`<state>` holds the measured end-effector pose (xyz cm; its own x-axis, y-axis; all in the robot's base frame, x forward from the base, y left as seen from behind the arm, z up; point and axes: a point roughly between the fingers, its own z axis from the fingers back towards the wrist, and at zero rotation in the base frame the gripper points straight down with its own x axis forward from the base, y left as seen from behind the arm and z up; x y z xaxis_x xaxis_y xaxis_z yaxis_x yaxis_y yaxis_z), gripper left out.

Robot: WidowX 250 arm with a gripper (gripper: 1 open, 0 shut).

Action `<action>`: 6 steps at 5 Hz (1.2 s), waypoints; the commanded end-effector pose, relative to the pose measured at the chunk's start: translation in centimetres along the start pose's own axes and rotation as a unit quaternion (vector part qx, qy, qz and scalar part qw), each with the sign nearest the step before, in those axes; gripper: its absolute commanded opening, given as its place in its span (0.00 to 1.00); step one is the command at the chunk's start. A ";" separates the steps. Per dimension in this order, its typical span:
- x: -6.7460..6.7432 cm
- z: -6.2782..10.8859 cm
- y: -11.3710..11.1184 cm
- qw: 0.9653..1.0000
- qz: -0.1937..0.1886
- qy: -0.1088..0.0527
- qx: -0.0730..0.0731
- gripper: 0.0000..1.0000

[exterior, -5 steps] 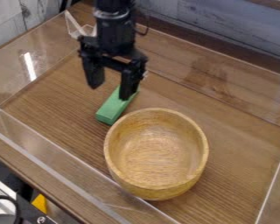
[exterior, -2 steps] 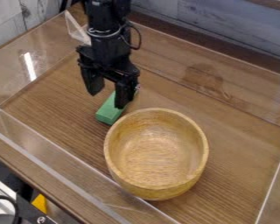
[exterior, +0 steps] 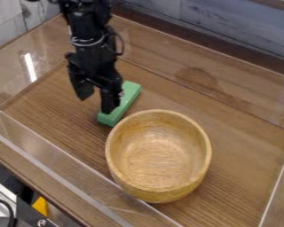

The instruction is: Put the green block in the brown bowl

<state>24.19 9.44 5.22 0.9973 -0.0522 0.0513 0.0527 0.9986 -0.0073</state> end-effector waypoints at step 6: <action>2.8 -0.3 -1.0 0.998 -0.058 -0.010 -0.025 1.00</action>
<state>25.94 8.20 3.99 0.9869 -0.1581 0.0331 0.1601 0.9846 -0.0699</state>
